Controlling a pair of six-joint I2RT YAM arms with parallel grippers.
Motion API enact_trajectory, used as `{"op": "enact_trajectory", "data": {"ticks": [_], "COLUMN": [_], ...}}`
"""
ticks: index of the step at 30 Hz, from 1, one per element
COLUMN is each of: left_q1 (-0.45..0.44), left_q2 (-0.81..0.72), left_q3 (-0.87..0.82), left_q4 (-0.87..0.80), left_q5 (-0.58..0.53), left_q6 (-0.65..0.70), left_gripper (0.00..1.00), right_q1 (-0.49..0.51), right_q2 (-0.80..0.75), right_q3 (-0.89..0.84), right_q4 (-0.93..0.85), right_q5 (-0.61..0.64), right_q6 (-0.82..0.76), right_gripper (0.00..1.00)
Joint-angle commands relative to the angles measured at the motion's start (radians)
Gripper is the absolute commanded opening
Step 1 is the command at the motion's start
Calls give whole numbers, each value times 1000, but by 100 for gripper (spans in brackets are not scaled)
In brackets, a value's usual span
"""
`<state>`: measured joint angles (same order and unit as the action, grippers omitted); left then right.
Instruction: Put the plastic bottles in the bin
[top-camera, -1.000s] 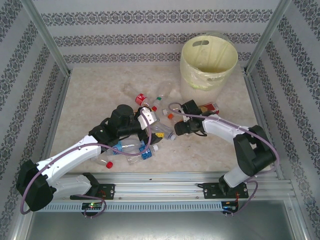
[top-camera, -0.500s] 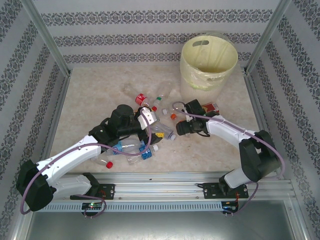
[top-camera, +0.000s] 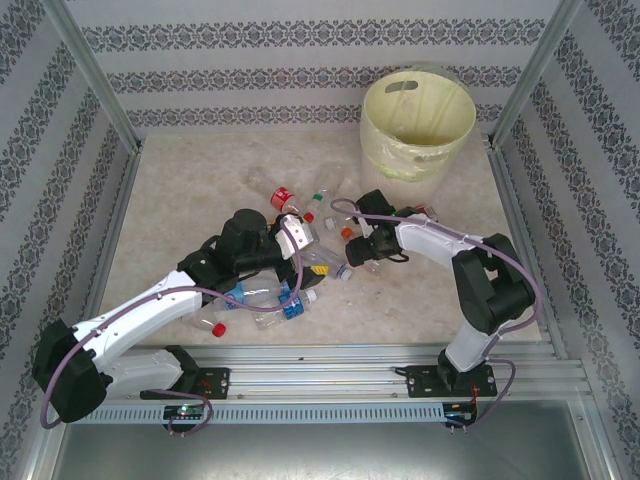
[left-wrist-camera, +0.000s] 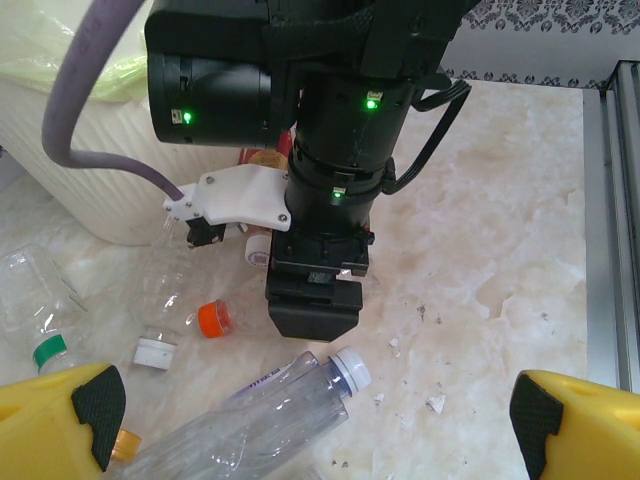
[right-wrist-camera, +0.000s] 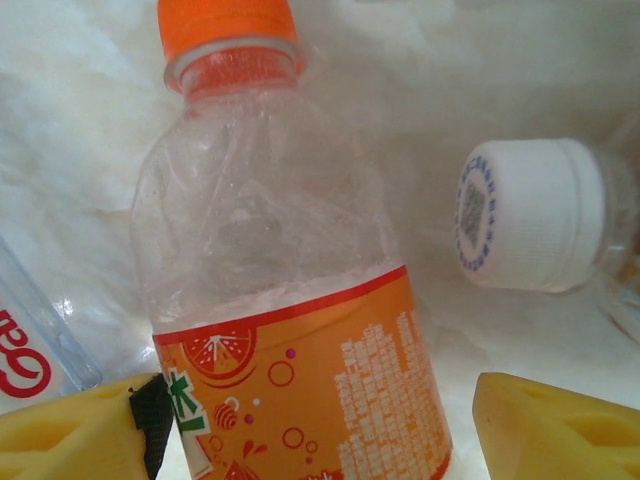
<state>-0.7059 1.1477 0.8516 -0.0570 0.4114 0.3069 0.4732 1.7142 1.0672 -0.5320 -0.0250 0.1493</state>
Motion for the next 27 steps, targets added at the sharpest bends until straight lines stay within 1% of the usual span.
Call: {"op": "enact_trajectory", "data": {"ticks": [1, 6, 10, 14, 20, 27], "left_q1": [-13, -13, -14, -14, -14, -14], "left_q2": [-2, 2, 5, 6, 7, 6], "left_q3": [30, 32, 33, 35, 35, 35], "left_q4": [-8, -13, -13, -15, -15, -8], "left_q5": [22, 21, 20, 20, 19, 18], "left_q6": [6, 3, 2, 1, 1, -9], "left_gripper": [100, 100, 100, 100, 100, 100], "right_q1": [-2, -2, -2, -2, -2, -3], "right_q2": [27, 42, 34, 8, -66, -193], "right_q3": [31, 28, 22, 11, -19, -58], "right_q4": [-25, -19, -14, -10, -4, 3], "right_q5": [-21, -28, -29, -29, -34, -48], "right_q6": [-20, -18, -13, -6, 10, 34], "right_gripper": [79, 76, 69, 65, 62, 59]}}
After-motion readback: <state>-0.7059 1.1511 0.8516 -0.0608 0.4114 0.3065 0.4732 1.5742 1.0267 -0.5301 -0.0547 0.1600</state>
